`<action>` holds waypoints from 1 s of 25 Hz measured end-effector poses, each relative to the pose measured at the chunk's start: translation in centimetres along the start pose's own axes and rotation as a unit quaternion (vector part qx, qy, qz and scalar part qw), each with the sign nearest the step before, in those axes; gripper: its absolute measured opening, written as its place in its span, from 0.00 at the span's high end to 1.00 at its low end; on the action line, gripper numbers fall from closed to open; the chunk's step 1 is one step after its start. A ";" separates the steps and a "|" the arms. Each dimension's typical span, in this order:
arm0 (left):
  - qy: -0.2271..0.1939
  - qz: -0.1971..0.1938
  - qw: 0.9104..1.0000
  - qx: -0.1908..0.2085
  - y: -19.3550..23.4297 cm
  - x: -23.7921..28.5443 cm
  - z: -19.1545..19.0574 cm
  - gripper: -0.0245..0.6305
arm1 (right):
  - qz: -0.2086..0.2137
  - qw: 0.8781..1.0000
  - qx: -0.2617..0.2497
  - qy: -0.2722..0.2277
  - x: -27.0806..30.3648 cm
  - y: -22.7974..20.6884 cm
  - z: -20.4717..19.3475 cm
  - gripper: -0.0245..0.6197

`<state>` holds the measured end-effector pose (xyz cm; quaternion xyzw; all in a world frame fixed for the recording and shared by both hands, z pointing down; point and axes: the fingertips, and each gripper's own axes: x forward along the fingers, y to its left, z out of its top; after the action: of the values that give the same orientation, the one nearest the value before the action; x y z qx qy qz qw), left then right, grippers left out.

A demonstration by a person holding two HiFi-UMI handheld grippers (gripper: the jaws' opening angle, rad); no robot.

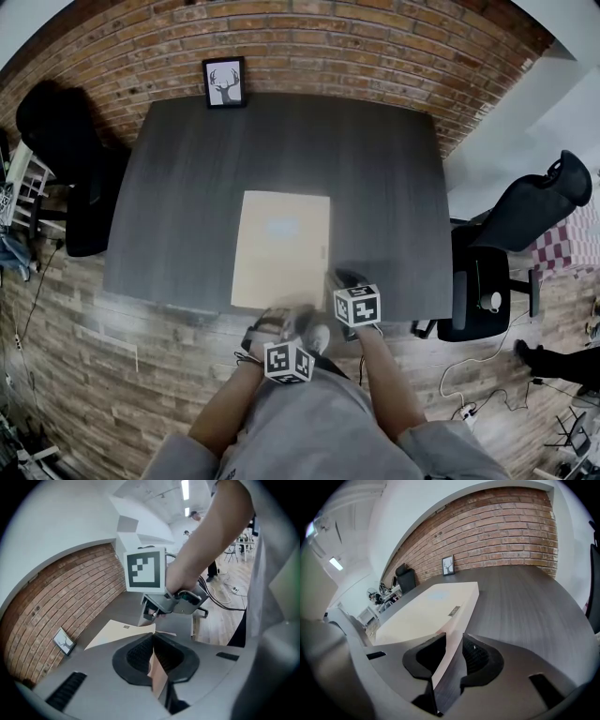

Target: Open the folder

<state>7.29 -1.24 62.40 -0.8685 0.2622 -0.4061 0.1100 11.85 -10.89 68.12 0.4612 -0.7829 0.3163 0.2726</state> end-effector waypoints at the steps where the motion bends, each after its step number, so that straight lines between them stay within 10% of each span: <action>1: -0.001 0.004 1.000 -0.005 0.1 -0.1 0.0 0.95 | 0.000 1.000 -0.002 0.000 0.1 0.0 0.0 0.82; 25: -0.067 0.152 0.981 -0.096 7.2 -7.9 1.8 0.96 | -0.010 1.000 -0.028 0.011 0.1 0.1 0.1 0.82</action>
<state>1.75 -3.03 53.20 -0.8502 0.4208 -0.2989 0.1038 11.69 -10.94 68.11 0.4577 -0.7836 0.2968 0.2972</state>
